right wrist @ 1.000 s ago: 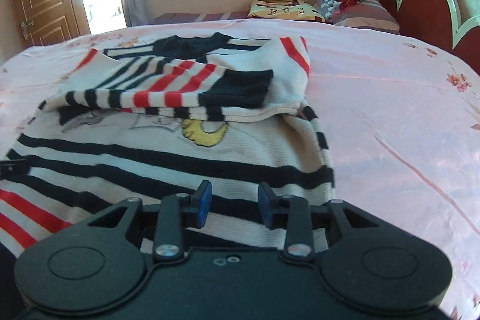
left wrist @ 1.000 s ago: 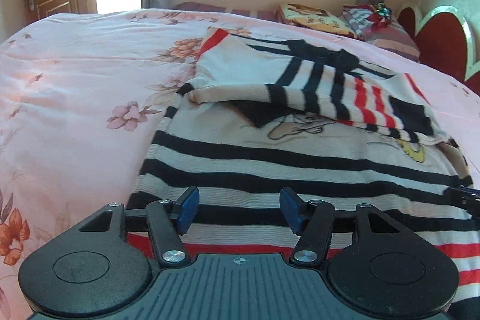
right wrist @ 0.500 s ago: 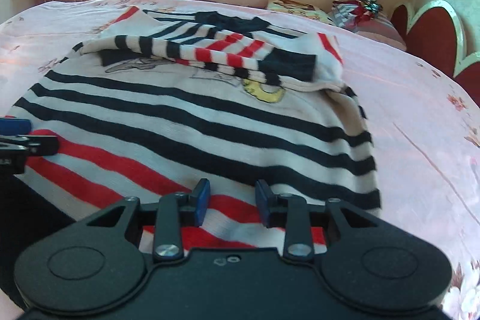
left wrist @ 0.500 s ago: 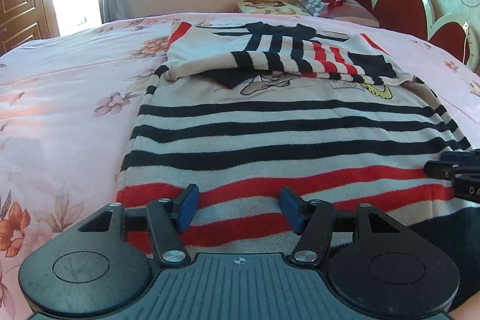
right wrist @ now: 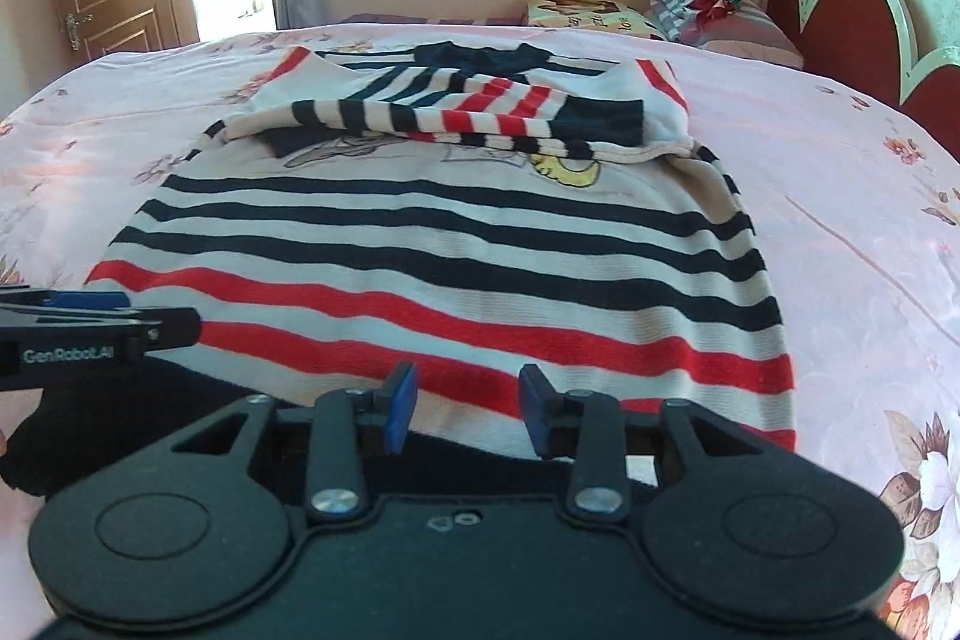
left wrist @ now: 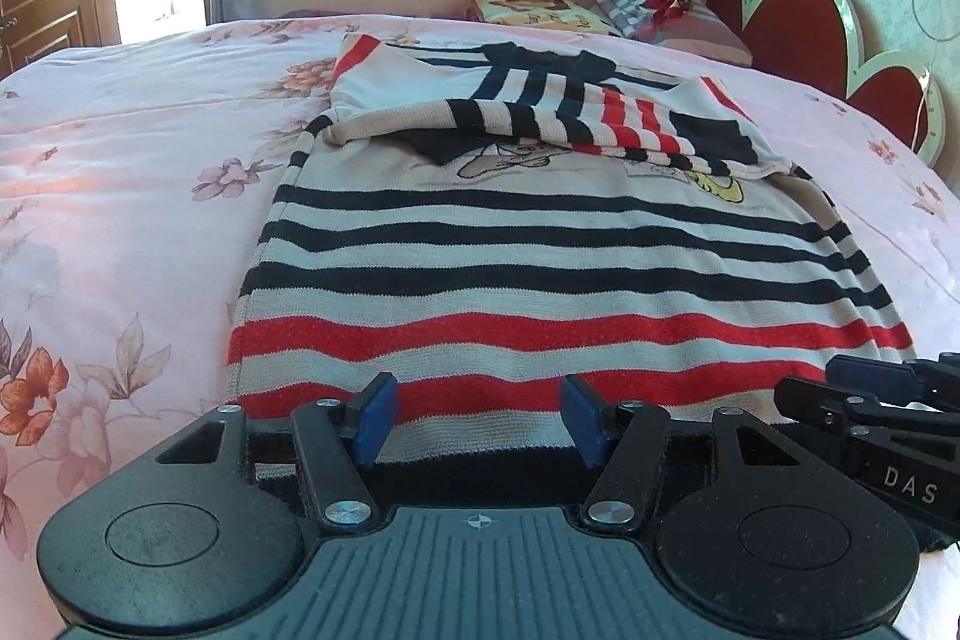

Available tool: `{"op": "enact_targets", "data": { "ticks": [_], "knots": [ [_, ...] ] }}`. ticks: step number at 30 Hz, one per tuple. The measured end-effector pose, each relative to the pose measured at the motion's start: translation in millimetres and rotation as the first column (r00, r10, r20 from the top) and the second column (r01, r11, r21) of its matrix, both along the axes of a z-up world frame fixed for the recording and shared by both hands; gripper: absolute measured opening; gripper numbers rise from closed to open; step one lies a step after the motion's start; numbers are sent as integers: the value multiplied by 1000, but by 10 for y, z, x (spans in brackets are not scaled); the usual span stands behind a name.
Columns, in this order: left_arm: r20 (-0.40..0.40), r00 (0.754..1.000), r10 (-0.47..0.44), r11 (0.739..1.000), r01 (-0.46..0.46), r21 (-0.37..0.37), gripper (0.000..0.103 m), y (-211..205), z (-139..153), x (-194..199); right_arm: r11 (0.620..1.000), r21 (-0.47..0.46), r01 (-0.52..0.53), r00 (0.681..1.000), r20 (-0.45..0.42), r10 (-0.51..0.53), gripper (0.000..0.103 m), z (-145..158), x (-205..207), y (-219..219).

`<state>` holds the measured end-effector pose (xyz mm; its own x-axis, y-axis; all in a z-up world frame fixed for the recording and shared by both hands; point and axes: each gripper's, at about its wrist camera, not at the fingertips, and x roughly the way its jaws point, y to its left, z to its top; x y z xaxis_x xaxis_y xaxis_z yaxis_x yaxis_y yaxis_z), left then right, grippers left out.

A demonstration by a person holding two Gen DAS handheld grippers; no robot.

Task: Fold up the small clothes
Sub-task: 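Open both grippers and pull them back toward the black hem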

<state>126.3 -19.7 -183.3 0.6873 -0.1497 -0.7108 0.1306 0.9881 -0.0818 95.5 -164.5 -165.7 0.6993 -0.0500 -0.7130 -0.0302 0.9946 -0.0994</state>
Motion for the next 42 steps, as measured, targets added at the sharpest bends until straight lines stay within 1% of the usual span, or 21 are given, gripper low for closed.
{"op": "enact_targets", "data": {
  "ticks": [2,4,7,11,21,23,27,30,31,35,39,40,41,42],
  "knots": [
    [-11,1000,-7,1000,8,18,61,-6,-65,-19,1000,-24,-5,1000,-8,5,39,-48,-26,45],
    [11,999,-32,998,31,47,64,-9,-124,-67,1000,-17,13,999,-45,-14,39,-135,-37,6],
    [27,998,-60,995,58,79,67,-12,-136,-120,999,-31,30,999,-39,-31,39,-185,-98,-83],
    [22,998,-59,996,58,71,70,33,-124,-143,998,-53,46,998,-36,-48,40,-169,-198,-139],
    [36,998,-58,996,55,75,71,78,-148,-258,995,-42,89,996,-16,-90,42,-182,-395,-241],
    [26,998,-56,996,54,72,72,95,-129,-286,995,-48,90,996,-15,-91,44,-182,-417,-225],
    [11,999,-53,997,52,56,73,149,-117,-374,994,-42,98,995,-19,-99,44,-169,-477,-223],
    [23,998,-56,996,54,65,74,154,-143,-436,994,-55,91,996,-15,-92,44,-177,-522,-214],
    [23,998,-56,996,55,69,74,155,-136,-455,994,-57,91,996,-17,-92,44,-173,-531,-210],
    [2,999,-32,999,32,40,74,230,-80,-512,995,-46,93,995,-38,-95,46,-114,-582,-242],
    [-8,999,-32,998,32,48,74,254,-64,-533,995,-25,101,993,-52,-103,46,-79,-599,-307],
    [-7,1000,-28,998,28,50,74,255,-51,-540,994,-23,109,992,-54,-110,47,-61,-603,-303],
    [-4,1000,-24,999,24,48,74,258,-34,-549,992,-31,121,991,-54,-122,56,-41,-608,-293],
    [1,1000,-21,999,21,45,74,266,-16,-560,991,-39,130,990,-52,-132,60,-26,-617,-288]
  ]
}}
